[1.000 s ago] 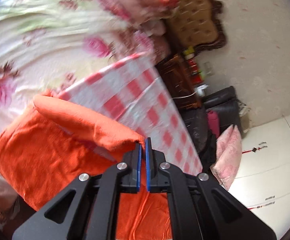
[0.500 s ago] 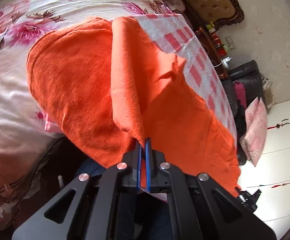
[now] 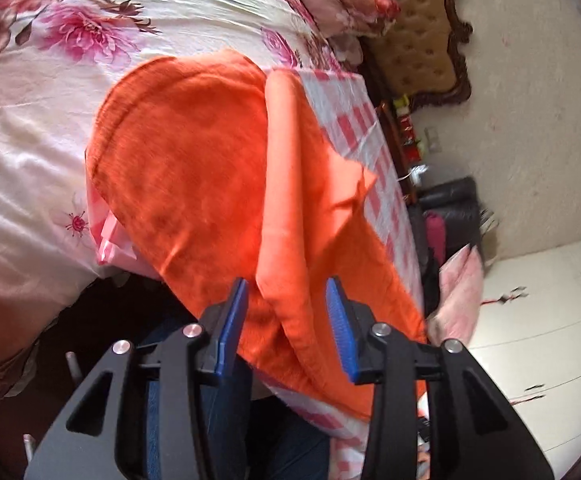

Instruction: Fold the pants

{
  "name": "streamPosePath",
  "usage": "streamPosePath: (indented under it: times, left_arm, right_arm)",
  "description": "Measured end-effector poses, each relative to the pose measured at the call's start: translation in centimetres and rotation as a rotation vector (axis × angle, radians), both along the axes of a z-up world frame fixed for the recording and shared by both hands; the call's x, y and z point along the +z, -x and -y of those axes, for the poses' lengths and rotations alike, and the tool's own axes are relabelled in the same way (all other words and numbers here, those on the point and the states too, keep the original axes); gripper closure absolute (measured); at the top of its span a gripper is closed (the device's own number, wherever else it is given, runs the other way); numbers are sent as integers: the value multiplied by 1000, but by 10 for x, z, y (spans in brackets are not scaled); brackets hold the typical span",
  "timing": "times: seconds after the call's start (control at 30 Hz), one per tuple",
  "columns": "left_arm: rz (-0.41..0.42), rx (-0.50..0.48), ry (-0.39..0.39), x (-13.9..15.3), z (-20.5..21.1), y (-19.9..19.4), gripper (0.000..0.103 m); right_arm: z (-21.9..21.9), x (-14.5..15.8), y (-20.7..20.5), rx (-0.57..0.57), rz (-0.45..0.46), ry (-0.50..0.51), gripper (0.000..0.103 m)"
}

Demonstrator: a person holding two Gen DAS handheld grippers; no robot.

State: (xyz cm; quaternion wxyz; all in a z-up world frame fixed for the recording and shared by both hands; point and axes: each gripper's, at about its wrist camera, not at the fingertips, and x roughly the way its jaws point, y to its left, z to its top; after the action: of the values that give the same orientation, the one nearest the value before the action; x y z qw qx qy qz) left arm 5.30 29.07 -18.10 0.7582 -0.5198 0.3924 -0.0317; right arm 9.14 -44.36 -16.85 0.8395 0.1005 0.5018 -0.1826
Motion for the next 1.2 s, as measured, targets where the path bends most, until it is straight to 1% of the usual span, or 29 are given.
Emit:
streamPosePath:
  times: [0.1,0.17,0.23,0.3,0.33,0.37,0.4,0.43,0.47,0.5,0.53,0.57,0.6,0.63,0.67,0.7,0.73,0.77,0.8,0.83,0.87,0.9,0.93,0.97,1.03,1.07,1.13,1.17,1.2]
  left_arm:
    - [46,23,92,-7,-17,6,63]
    - [35,4,160,-14,-16,1,63]
    - [19,-37,193,-19,-6,-2,63]
    - [-6,-63,237,-26,7,-8,63]
    - [-14,-74,233,-28,14,-14,63]
    - [-27,-82,209,-27,18,-20,64]
    - [-42,-86,173,-24,23,-26,77]
    - [-44,-69,64,-11,27,-30,84]
    - [-5,-66,-76,10,35,-31,84]
    - [49,-86,-275,35,51,-33,83]
    - [92,-157,-566,61,88,-37,78]
    - [106,-257,-718,69,121,-46,68]
    - [109,-360,-759,68,144,-53,43]
    - [113,-539,-779,58,181,-66,42]
    - [118,-569,-824,54,197,-68,42]
    - [126,-569,-890,51,212,-69,42]
    - [136,-561,-907,47,221,-68,44]
    - [142,-557,-857,44,222,-66,44]
    - [147,-520,-769,43,214,-61,44]
    - [153,-471,-728,44,205,-55,45]
    - [169,-376,-660,47,184,-45,46]
    - [171,-322,-615,50,170,-41,48]
    - [152,-219,-524,48,141,-36,55]
    - [128,-144,-456,47,117,-34,58]
    - [67,-27,-347,35,70,-28,60]
    - [34,-11,-295,26,55,-31,60]
    - [1,-11,-191,9,40,-38,60]
    - [-13,-19,-179,5,38,-45,60]
    - [-13,-24,-201,6,40,-52,62]
  right_arm:
    - [-6,1,10,-28,-24,93,86]
    - [-5,0,18,-57,-35,128,86]
    - [-3,-1,25,-83,-41,141,86]
    - [-7,-1,27,-84,-46,158,86]
    - [-7,-2,27,-82,-49,168,86]
    - [-9,-2,26,-82,-51,171,86]
    - [-9,-2,26,-82,-52,172,86]
    - [-9,-2,26,-82,-54,173,86]
    - [-10,-2,26,-81,-55,175,86]
    - [-10,-2,26,-79,-55,176,86]
    - [-10,-3,26,-77,-54,181,86]
    - [-11,-3,26,-77,-54,185,86]
    - [-12,-4,25,-79,-53,188,86]
    - [-13,-4,25,-83,-55,192,86]
    - [-14,-4,25,-85,-55,192,86]
    - [-14,-4,25,-85,-53,189,86]
    - [-12,-4,27,-82,-46,179,86]
    - [-10,-4,29,-79,-37,163,86]
    - [-7,-4,31,-77,-30,149,86]
    - [-6,-4,32,-74,-26,141,86]
    - [-5,-4,32,-71,-25,137,86]
    - [-6,-4,31,-69,-26,138,86]
    - [-7,-4,31,-66,-27,148,86]
    - [-9,-4,30,-62,-29,161,85]
    - [-13,-5,28,-65,-30,186,85]
    - [-14,-5,28,-67,-30,194,85]
    - [-16,-5,28,-71,-28,205,84]
    - [-16,-6,28,-72,-28,207,84]
    - [-16,-6,28,-72,-29,206,84]
